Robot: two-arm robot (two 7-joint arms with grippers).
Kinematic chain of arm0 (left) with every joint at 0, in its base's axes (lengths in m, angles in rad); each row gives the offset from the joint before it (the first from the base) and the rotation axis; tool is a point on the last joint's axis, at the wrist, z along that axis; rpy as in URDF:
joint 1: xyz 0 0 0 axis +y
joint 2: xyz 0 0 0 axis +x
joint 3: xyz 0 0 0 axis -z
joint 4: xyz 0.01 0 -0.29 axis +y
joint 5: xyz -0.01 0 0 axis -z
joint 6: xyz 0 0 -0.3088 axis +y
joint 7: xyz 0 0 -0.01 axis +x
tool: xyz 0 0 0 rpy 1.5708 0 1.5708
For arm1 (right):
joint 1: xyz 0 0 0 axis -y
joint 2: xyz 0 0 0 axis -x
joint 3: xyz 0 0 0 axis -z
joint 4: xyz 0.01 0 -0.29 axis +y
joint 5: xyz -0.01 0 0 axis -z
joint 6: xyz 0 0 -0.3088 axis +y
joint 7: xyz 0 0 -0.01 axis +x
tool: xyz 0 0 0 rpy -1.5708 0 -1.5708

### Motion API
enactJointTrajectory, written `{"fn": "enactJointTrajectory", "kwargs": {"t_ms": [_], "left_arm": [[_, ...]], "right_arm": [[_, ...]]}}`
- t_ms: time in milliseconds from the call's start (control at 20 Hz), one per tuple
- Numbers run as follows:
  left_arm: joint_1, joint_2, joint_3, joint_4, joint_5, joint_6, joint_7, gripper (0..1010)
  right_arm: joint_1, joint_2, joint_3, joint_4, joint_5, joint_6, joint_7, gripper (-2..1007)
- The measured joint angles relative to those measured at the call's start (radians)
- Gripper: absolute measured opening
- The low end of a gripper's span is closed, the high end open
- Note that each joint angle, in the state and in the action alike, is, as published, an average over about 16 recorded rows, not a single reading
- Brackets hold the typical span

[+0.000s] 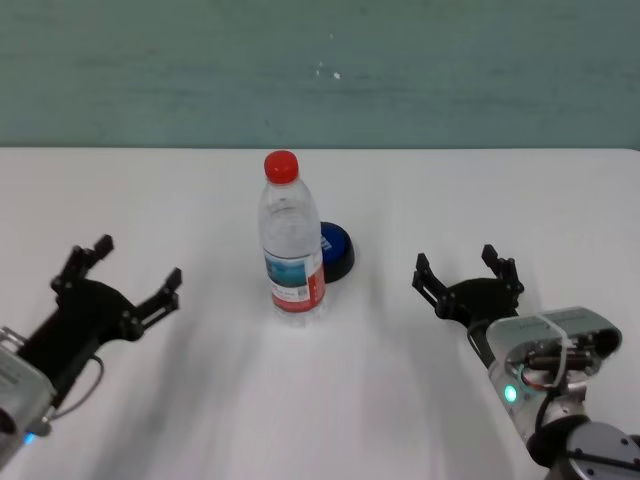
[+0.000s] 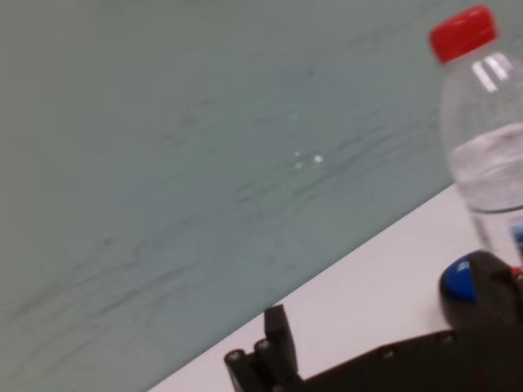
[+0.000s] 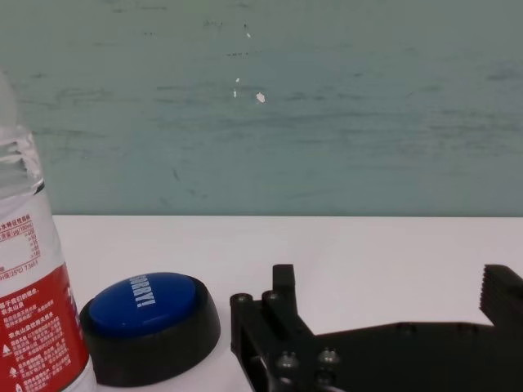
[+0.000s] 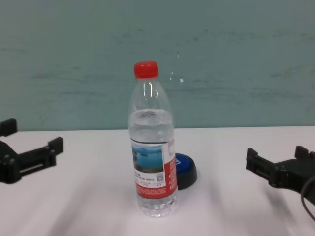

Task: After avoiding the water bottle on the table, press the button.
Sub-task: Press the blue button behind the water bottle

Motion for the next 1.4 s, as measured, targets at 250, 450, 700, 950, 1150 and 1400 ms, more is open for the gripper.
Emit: {"fn": "enactJointTrajectory", "kwargs": {"t_ms": [250, 450, 700, 950, 1150, 1400], "left_arm": [[0.03, -0.025, 0.015, -0.018, 0.011, -0.012, -0.003, 1000], [0.039, -0.044, 0.028, -0.014, 0.031, -0.024, 0.005, 1000], [0.042, -0.067, 0.039, 0.008, 0.048, -0.046, 0.017, 1001], [0.04, -0.087, 0.043, 0.034, 0.057, -0.066, 0.028, 1000], [0.038, -0.099, 0.042, 0.051, 0.051, -0.078, 0.027, 1000], [0.037, -0.109, 0.04, 0.066, 0.037, -0.093, 0.022, 1000]], "right_arm": [[0.0, 0.0, 0.0, 0.0, 0.0, 0.0, 0.0, 1004], [0.0, 0.0, 0.0, 0.0, 0.0, 0.0, 0.0, 1004], [0.0, 0.0, 0.0, 0.0, 0.0, 0.0, 0.0, 1004], [0.0, 0.0, 0.0, 0.0, 0.0, 0.0, 0.0, 1004], [0.0, 0.0, 0.0, 0.0, 0.0, 0.0, 0.0, 1004], [0.0, 0.0, 0.0, 0.0, 0.0, 0.0, 0.0, 1004]]}}
